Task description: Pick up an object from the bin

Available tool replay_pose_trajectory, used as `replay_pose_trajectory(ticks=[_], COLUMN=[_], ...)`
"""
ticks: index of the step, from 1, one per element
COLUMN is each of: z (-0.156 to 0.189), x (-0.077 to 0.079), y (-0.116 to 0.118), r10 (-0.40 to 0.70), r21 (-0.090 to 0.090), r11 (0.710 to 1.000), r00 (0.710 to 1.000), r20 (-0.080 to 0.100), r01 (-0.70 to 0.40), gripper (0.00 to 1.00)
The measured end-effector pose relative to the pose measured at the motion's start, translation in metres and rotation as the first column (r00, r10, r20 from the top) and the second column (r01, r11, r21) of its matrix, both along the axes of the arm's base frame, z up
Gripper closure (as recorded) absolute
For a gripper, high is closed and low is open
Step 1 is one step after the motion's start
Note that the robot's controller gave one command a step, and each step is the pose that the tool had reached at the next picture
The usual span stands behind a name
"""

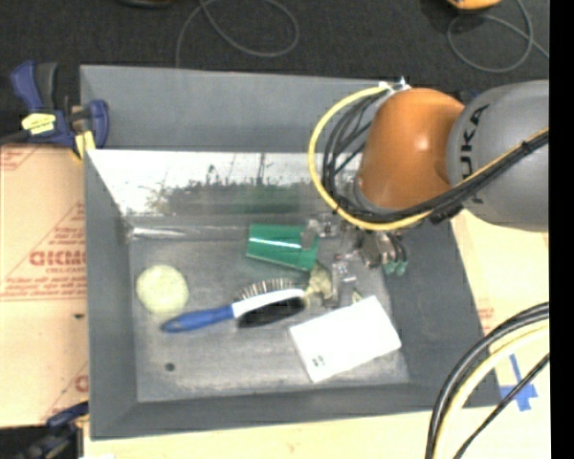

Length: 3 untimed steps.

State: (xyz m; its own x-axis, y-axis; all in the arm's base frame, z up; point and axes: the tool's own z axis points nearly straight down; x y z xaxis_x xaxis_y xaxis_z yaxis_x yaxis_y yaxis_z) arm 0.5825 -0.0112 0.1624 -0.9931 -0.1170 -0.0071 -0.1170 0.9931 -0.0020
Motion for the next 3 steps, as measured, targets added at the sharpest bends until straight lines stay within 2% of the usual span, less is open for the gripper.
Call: replay_pose_trajectory(ticks=[1,2,3], z=[-0.016,-0.025,-0.080], x=[-0.013,-0.002,-0.011], y=[0.052,0.070,0.068], r10=[0.180,0.188,0.250], r21=[0.002,0.001,-0.001], r11=[0.984,0.982,0.968], r00=[0.984,0.982,0.968], r20=[-0.006,-0.001,0.001], r01=[-0.180,-0.188,-0.250], gripper=[0.00,0.00,0.00])
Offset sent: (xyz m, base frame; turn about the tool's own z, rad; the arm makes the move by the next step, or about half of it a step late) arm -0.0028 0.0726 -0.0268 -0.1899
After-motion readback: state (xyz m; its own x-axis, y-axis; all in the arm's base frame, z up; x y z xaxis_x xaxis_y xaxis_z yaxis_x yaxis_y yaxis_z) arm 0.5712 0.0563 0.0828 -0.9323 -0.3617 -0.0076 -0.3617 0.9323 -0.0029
